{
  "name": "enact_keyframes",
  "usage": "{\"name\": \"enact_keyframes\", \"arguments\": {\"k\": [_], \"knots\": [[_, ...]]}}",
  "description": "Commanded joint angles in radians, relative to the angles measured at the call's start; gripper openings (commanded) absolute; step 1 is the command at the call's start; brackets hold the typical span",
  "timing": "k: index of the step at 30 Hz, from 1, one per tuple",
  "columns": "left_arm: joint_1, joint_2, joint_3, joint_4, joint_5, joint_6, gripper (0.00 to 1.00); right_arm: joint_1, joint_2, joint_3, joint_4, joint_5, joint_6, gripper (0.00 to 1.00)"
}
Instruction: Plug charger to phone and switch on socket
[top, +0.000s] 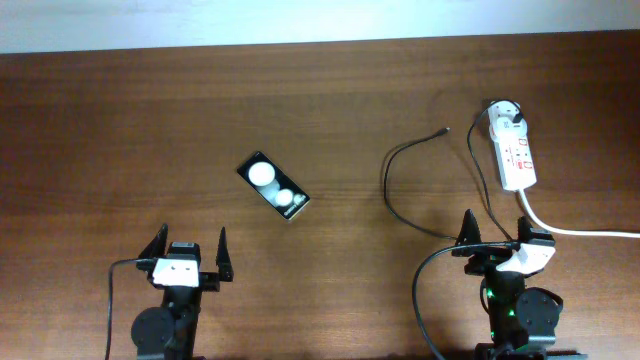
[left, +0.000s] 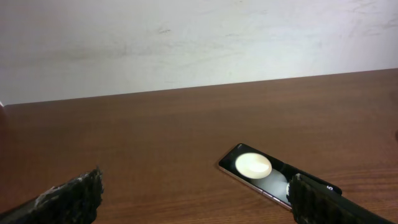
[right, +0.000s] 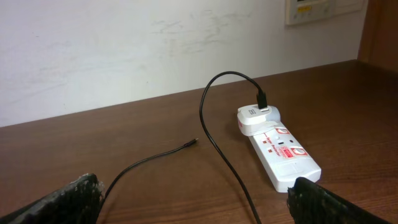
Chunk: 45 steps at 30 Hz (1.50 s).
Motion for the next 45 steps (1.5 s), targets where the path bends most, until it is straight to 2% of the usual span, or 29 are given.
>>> {"name": "enact_keyframes", "arguments": {"k": [1,18,20,24,29,33,37,41,42,45], "knots": [[0.002,-0.01,-0.008,0.003,0.003,0.016,0.99,0.004,-0.006,-0.007,-0.004,0.005,-0.008,0.99],[0.002,-0.01,-0.008,0.007,-0.008,0.016,0.99,0.004,-0.006,-0.007,-0.005,0.005,-0.008,0.99],[0.002,-0.01,-0.008,0.125,0.004,0.016,0.99,0.004,-0.006,-0.007,-0.004,0.005,-0.008,0.99],[0.002,-0.01,-0.004,0.481,0.004,0.008,0.99,0.004,-0.006,-0.007,-0.005,0.005,-0.008,0.99],[0.002,-0.008,0.088,0.487,0.003,0.008,0.99,0.004,-0.006,-0.007,-0.004,0.005,-0.008,0.99],[0.002,0.046,0.219,0.376,0.003,0.008,0.99,0.004,-0.006,-0.007,-0.005,0.005,-0.008,0.99],[0.002,0.281,0.471,0.173,0.003,0.008,0.99,0.004,-0.006,-0.007,-0.005,0.005,-0.008,0.99],[0.002,0.649,0.912,-0.318,0.047,0.008,0.99,0.004,-0.006,-0.007,-0.005,0.005,-0.008,0.99],[0.002,0.769,1.081,-0.511,0.083,0.008,0.99,0.004,-0.006,-0.007,-0.005,0.005,-0.008,0.99],[0.002,0.997,1.422,-0.94,0.235,0.008,0.99,0.004,-0.006,-0.007,-0.005,0.005,-0.008,0.99]]}}
